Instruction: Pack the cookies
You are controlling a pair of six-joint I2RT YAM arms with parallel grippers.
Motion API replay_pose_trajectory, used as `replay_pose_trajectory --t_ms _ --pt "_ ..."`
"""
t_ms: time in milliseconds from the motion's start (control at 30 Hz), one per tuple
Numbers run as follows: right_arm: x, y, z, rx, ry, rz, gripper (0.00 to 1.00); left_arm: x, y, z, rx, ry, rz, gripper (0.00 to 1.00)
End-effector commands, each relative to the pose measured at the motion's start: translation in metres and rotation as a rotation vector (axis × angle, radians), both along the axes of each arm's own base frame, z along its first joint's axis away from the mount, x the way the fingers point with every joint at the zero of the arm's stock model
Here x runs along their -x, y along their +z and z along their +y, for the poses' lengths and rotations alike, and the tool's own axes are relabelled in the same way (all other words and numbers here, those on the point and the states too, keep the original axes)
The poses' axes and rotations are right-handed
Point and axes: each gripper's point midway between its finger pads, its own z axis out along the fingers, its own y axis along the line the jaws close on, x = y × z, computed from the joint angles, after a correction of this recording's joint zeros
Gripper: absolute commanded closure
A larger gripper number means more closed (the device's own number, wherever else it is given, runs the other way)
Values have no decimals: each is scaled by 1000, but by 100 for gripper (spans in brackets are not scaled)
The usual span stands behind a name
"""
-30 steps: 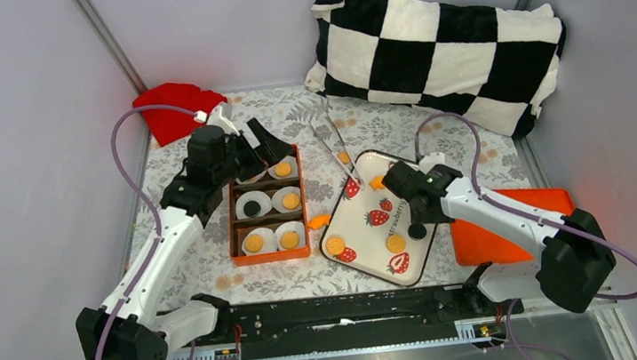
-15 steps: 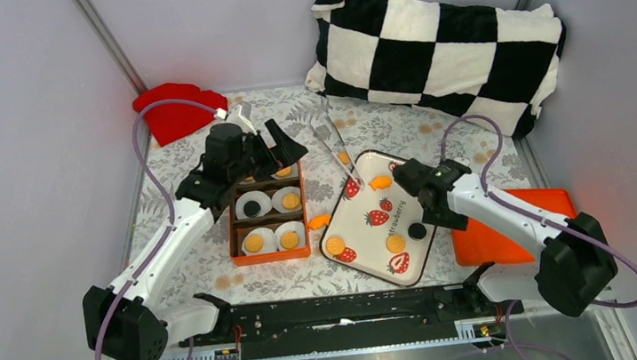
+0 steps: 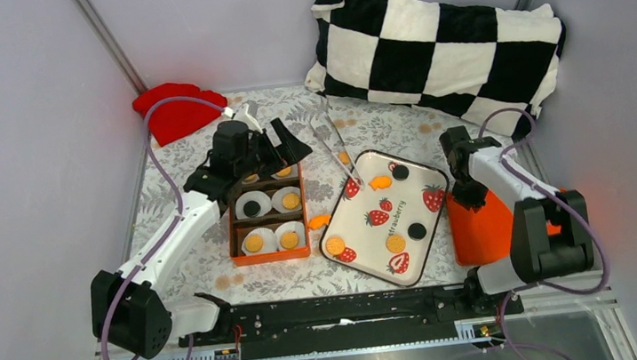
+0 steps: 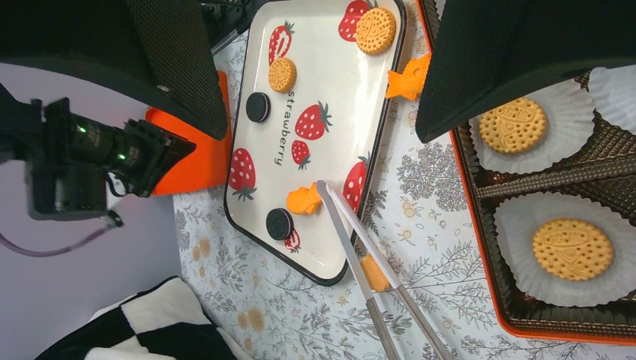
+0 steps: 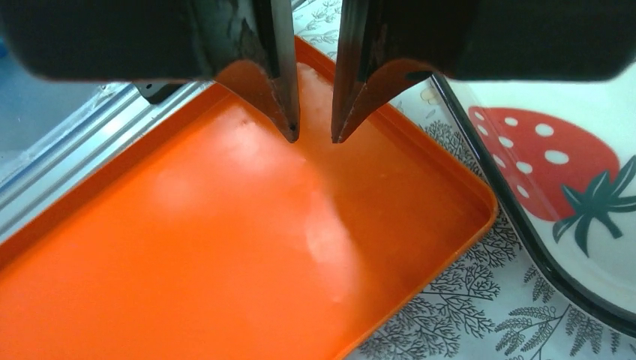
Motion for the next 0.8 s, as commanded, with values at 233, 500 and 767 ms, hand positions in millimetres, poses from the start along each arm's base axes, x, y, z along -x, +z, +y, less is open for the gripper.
replay_pose_trajectory --t_ms 233,500,767 --pt "-50 -48 9 -59 58 87 70 -9 17 -8 32 -16 -63 1" --pt "-124 -43 30 -145 122 8 68 -13 11 -2 1 21 -56 1" --pt "-202 -45 59 -240 217 -45 66 -18 5 5 -37 61 -46 1"
